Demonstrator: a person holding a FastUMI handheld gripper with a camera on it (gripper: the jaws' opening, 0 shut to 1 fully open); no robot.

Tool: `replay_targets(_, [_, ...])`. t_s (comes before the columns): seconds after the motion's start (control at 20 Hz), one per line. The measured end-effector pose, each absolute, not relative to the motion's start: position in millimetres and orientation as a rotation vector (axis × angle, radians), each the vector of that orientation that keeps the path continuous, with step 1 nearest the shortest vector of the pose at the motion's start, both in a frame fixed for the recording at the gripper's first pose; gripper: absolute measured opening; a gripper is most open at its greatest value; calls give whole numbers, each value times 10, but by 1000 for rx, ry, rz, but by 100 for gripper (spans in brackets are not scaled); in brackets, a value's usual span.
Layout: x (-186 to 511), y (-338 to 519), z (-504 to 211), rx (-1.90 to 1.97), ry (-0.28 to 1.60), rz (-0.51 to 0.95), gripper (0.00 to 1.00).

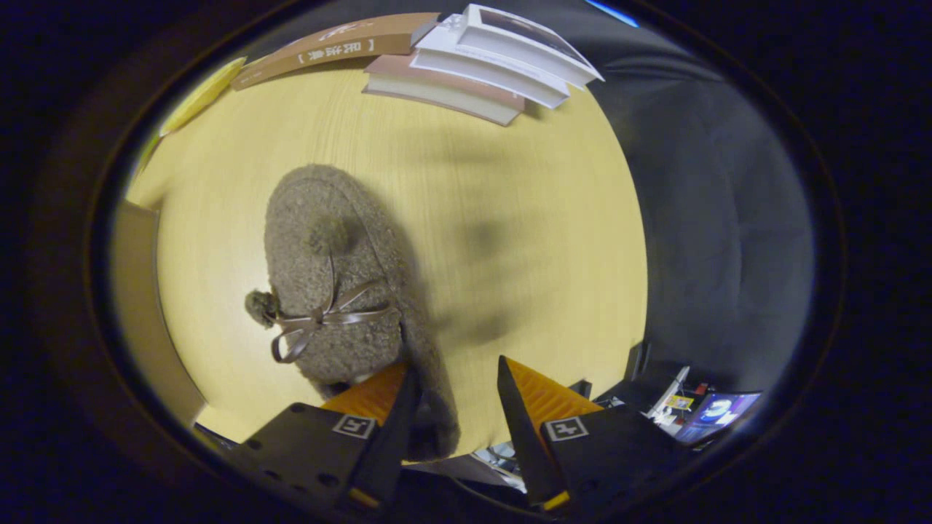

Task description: Open the storage box then place both shoes into the box .Put the left shoe in first, then the right shoe, with the right side of both shoes facing outward in a uniform manner.

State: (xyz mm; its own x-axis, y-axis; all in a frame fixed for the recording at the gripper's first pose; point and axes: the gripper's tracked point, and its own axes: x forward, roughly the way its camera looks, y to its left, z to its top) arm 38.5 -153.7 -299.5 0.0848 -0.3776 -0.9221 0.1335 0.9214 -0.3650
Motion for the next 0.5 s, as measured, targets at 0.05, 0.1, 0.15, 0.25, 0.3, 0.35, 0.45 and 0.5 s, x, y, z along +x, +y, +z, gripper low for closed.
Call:
replay_targets(0.05, [392,-1509,-3050,-204,1445,-360,54])
replay_targets(0.1, [390,-1474,-3088,-202,1445,-333,45])
replay_targets(0.15, [404,-1434,-3104,-203,1446,-318,36])
replay_targets(0.25, [415,-1366,-3111,-226,1444,-300,17])
replay_targets(0.3, [407,-1361,-3151,-256,1441,-289,16])
replay_targets(0.35, [403,-1351,-3155,-275,1440,-300,14])
replay_targets(0.45, [389,-1379,-3134,-318,1433,-333,11])
replay_targets(0.5, [390,-1359,-3136,-329,1427,-342,9])
